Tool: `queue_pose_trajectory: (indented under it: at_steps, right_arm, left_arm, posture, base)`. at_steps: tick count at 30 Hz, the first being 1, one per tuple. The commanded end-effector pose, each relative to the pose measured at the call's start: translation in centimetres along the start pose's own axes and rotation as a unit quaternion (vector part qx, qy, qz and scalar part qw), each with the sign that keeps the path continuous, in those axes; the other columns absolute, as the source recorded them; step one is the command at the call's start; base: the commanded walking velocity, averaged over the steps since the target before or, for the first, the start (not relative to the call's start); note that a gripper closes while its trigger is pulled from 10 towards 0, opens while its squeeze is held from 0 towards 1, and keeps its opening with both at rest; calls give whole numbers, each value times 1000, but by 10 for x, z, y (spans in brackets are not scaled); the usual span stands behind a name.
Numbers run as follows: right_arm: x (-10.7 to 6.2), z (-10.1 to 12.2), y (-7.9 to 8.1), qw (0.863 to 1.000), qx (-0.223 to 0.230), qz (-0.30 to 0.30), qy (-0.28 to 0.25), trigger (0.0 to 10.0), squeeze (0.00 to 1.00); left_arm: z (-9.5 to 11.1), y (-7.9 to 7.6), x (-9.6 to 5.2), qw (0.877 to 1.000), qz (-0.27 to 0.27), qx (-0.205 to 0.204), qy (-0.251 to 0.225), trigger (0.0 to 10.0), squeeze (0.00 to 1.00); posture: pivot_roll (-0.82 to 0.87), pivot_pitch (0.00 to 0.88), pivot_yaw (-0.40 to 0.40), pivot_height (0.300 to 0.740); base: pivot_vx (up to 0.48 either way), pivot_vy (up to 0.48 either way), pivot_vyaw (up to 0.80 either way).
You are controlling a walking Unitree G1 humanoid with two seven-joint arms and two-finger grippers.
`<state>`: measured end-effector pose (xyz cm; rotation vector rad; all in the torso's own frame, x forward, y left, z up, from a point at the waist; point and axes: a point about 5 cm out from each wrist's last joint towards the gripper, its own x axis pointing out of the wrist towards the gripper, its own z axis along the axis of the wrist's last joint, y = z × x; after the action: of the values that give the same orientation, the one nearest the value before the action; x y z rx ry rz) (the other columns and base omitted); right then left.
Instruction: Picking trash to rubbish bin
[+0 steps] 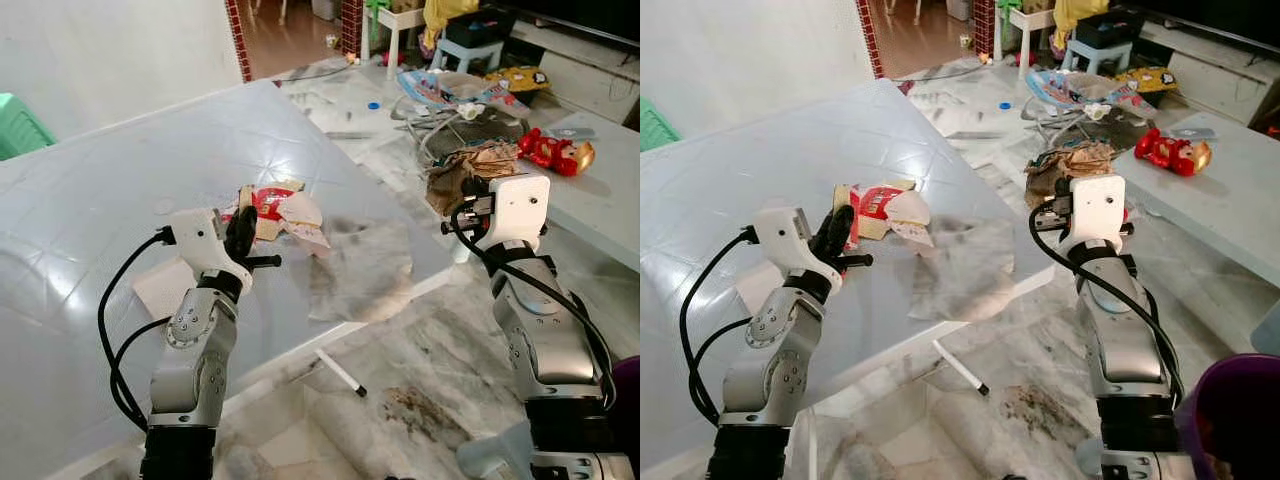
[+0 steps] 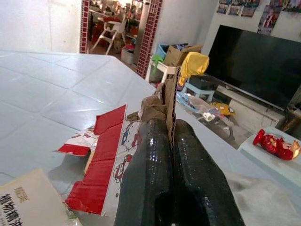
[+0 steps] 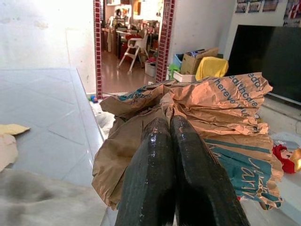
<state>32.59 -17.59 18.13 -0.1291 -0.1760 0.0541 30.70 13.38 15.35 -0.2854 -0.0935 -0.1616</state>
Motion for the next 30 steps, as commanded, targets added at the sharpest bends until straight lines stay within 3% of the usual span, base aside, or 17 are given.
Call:
queue_pose_trajectory:
  at_steps: [1, 28, 29, 30]
  right_arm:
    - [1, 3, 1, 1000, 4, 2, -6, 10000, 0]
    - [1, 2, 1, 1000, 5, -2, -4, 10000, 0]
    - [2, 2, 1, 1000, 5, -2, -3, 10000, 0]
    - [2, 2, 1, 1000, 5, -2, -3, 10000, 0]
  left_arm:
    - [4, 0, 0, 1000, -3, -2, -3, 0, 0]
    - [3, 0, -1, 1000, -6, -1, 2, 0, 0]
    - [3, -1, -1, 1000, -8, 1, 1, 667, 0]
    - [3, -1, -1, 1000, -9, 1, 1, 667, 0]
  posture:
    - [-43, 52, 72, 740]
    - [-39, 55, 74, 740]
    - [-40, 56, 74, 740]
    - [-40, 56, 74, 740]
  base:
    - [0, 337, 0]
    - [0, 365, 0]
    - [0, 0, 0]
    - [0, 0, 0]
